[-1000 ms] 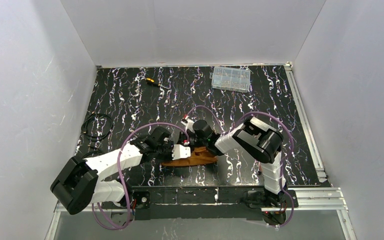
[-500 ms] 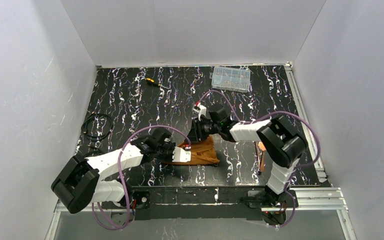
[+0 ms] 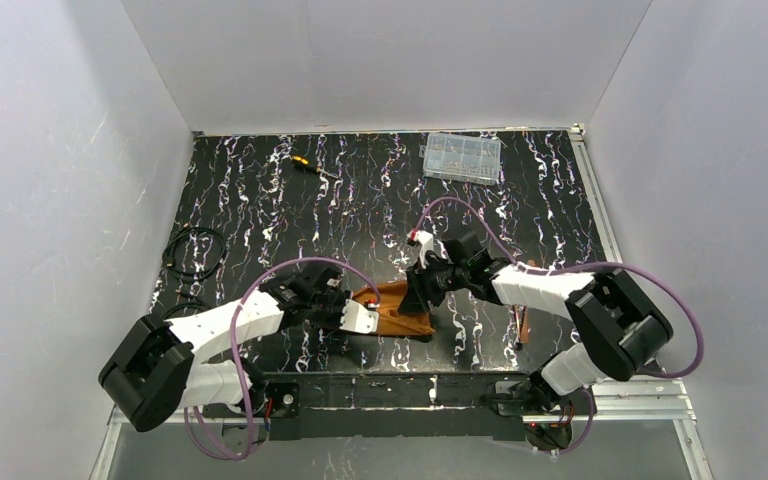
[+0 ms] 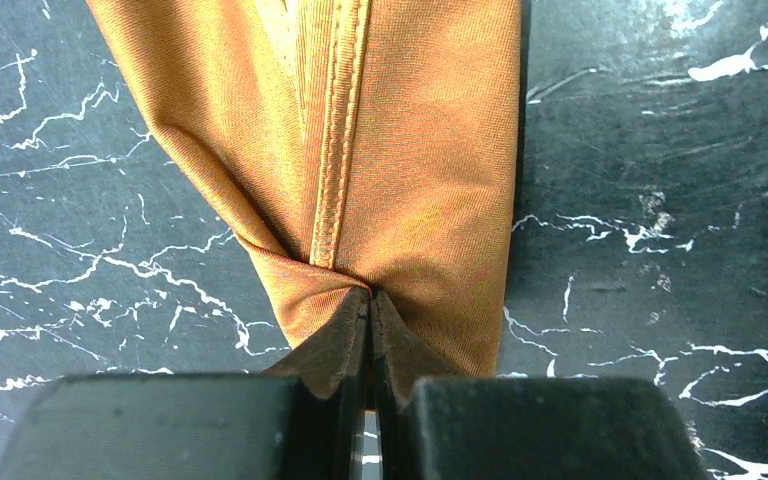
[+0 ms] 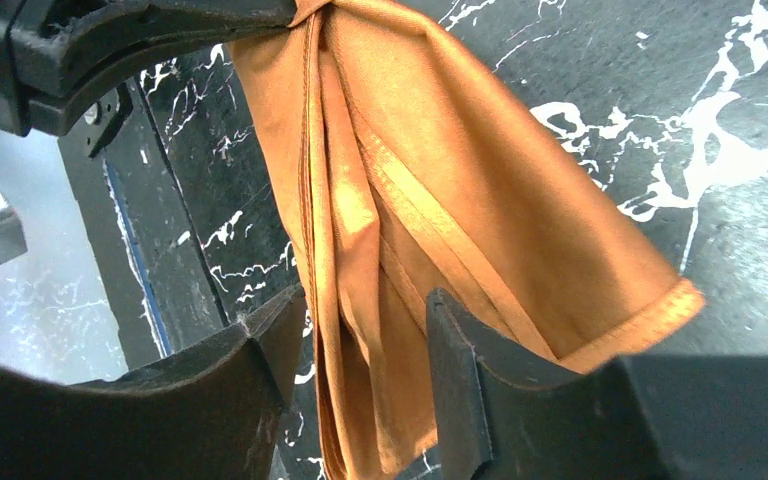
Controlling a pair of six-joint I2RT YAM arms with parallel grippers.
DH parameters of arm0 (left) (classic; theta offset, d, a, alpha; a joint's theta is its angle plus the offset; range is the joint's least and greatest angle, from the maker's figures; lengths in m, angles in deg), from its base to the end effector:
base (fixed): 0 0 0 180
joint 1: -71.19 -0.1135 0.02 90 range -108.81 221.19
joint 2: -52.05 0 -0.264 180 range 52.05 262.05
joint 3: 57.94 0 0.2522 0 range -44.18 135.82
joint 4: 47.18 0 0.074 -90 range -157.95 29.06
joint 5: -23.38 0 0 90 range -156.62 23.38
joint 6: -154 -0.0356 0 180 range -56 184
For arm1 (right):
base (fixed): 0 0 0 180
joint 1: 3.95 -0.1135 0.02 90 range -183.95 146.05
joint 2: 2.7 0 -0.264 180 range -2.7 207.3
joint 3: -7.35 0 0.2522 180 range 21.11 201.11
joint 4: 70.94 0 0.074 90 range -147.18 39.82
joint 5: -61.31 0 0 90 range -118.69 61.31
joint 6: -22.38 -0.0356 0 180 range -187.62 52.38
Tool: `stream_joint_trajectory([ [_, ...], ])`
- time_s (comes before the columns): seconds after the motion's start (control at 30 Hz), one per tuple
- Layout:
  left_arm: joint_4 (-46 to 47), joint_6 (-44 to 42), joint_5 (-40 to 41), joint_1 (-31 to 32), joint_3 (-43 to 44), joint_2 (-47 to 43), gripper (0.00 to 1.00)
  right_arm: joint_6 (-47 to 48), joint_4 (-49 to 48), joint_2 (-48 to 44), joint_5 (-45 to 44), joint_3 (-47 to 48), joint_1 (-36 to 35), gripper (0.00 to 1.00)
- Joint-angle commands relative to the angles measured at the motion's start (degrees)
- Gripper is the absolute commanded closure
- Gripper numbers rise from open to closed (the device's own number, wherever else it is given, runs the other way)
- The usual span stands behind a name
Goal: Fold the napkin into a case and place the utensils inside
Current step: Grasp the top corner of the smaller rectangle folded napkin from the folded napkin.
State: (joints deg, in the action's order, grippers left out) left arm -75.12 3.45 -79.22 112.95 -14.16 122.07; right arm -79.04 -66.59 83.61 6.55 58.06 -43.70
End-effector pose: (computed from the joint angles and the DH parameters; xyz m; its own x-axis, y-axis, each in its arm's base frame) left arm 0.1587 -0.1521 0.1619 0.3515 0.8254 -0.4418 0.8931 -0.1541 0.4227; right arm 0.2076 0.1994 0.1640 -0.6547 -0.3341 -0.6781 -0.7475 0.4196 0.5150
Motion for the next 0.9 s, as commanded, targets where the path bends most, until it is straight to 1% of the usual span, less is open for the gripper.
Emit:
stream_joint_trajectory([
  [0.0,-10.5,-1.1,0.5,0.0,-2.9,0.1,1.0,6.5,6.6,-5.9,-4.4,0.1,0.1,0.42],
  [0.07,-10.6,-0.9,0.4,0.0,-3.0,-0.2,1.0,8.3,9.1,-9.0,-6.8,0.1,-0.3,0.39],
  [0.13,-10.6,-0.9,0.4,0.0,-3.1,-0.2,1.0,11.0,12.8,-12.0,-8.6,0.4,-1.2,0.3],
  [0.17,-10.6,-0.9,0.5,-0.1,-3.0,-0.2,1.0,13.1,14.1,-12.9,-9.3,0.7,-1.6,0.08],
  [0.2,-10.6,-0.9,0.5,0.0,-3.0,-0.2,1.0,15.3,16.6,-13.4,-9.5,1.6,-2.1,0.03],
  [0.23,-10.5,-0.9,0.5,0.0,-3.1,-0.2,1.0,17.7,19.2,-13.6,-9.6,2.8,-2.5,0.02],
  [0.3,-10.3,-1.0,0.6,0.0,-3.3,-0.4,1.0,21.7,23.1,-13.5,-11.0,5.1,-4.6,0.01],
  [0.37,-10.0,-1.1,0.7,0.0,-3.4,-0.6,1.0,25.2,25.4,-13.1,-14.5,6.3,-6.9,0.02],
  [0.43,-9.9,-1.2,0.8,0.0,-3.5,-0.6,1.0,27.3,27.3,-12.0,-15.2,7.4,-8.0,0.01],
  [0.53,-9.9,-1.2,0.9,0.0,-3.6,-0.8,1.0,29.0,25.6,-12.1,-16.7,5.6,-10.8,0.01],
  [0.7,-8.8,-1.7,1.1,0.0,-4.8,-2.4,1.0,30.7,21.9,-10.1,-16.8,3.6,-11.6,0.02],
  [0.87,-8.9,-1.2,1.1,0.0,-4.3,-1.9,1.0,33.6,24.4,-6.9,-17.9,5.6,-13.8,0.03],
])
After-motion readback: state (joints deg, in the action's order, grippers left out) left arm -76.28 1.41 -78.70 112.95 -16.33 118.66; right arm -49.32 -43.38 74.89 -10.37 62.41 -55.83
